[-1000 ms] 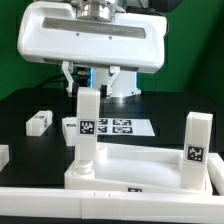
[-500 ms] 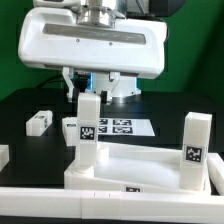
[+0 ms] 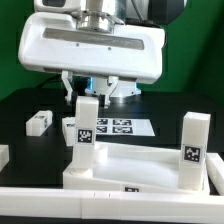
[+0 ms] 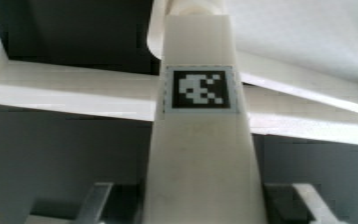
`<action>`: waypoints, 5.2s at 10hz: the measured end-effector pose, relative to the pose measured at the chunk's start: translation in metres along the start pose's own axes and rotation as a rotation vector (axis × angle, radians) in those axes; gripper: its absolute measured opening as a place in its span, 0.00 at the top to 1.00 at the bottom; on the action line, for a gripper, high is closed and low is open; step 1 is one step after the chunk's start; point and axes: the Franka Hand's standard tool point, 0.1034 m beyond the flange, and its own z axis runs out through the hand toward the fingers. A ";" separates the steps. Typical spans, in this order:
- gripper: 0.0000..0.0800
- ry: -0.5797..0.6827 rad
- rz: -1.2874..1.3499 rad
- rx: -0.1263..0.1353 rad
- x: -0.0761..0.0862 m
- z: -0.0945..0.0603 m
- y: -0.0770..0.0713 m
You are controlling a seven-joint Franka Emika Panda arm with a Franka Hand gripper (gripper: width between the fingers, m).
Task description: Assemble desk
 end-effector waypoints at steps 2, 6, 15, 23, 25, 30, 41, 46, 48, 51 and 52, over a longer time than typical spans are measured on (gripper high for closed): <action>0.63 0.037 -0.002 -0.016 -0.002 -0.001 0.001; 0.42 0.047 -0.004 -0.019 -0.002 -0.001 0.001; 0.19 0.026 0.006 0.001 0.007 -0.017 0.002; 0.19 -0.407 0.014 0.132 -0.005 0.005 -0.013; 0.19 -0.423 0.008 0.133 0.002 0.009 -0.005; 0.49 -0.419 0.015 0.127 0.004 0.009 0.007; 0.64 -0.437 0.463 0.042 0.003 0.009 0.004; 0.64 -0.426 0.888 -0.035 0.007 0.011 -0.005; 0.64 -0.413 1.008 -0.050 0.010 0.012 -0.009; 0.34 -0.412 0.930 -0.035 0.010 0.012 -0.010; 0.24 -0.411 0.899 -0.030 0.012 0.011 -0.013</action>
Offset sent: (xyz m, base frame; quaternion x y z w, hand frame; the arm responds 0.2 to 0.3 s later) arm 0.0000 0.0000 0.0000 0.0000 0.0000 0.0000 1.0000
